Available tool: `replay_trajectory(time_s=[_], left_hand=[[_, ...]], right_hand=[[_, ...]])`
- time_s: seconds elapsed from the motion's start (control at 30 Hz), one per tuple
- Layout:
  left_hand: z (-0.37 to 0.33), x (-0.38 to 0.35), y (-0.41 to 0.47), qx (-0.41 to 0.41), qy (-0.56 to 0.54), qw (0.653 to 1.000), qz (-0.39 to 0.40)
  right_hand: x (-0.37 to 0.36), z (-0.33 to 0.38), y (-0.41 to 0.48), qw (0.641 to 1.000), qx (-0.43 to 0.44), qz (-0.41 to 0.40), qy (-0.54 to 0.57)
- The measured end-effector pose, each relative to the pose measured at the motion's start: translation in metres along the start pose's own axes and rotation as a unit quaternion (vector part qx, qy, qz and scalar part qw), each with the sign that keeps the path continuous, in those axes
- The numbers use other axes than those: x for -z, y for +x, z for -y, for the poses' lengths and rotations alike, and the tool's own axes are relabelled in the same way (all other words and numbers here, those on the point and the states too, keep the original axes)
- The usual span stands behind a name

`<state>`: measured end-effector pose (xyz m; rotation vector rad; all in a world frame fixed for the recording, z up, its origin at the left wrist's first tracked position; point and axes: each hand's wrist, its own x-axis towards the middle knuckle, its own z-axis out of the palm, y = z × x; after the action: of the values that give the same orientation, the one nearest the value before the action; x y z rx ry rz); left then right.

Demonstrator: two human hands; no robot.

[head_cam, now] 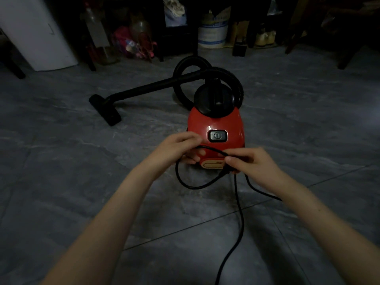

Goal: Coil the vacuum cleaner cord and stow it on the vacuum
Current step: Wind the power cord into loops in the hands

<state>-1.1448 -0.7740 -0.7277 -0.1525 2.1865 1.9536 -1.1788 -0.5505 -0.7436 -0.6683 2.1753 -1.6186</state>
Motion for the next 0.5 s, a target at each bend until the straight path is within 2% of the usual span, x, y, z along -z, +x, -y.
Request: replay_trajectory(time_s=[0.07,0.17,0.3,0.37,0.5], left_hand=[[-0.003,-0.003,0.0,-0.014,0.067,0.998,0.011],[0.003,-0.005,0.003,-0.025,0.071,0.997,-0.004],[0.012,-0.006,0.005,-0.02,0.01,0.999,-0.044],[0.014,-0.008,0.006,-0.013,-0.034,0.998,-0.058],[0.016,-0.005,0.004,0.012,-0.06,0.998,-0.029]], right_hand=[[-0.005,0.0,0.0,1.0,0.006,0.007,0.001],[-0.005,-0.001,0.0,0.999,0.02,-0.009,0.025],[-0.003,-0.003,0.0,0.997,0.026,-0.025,0.074],[-0.002,-0.004,0.001,0.997,0.038,-0.034,0.059],[0.002,-0.008,0.005,0.995,0.062,-0.078,0.028]])
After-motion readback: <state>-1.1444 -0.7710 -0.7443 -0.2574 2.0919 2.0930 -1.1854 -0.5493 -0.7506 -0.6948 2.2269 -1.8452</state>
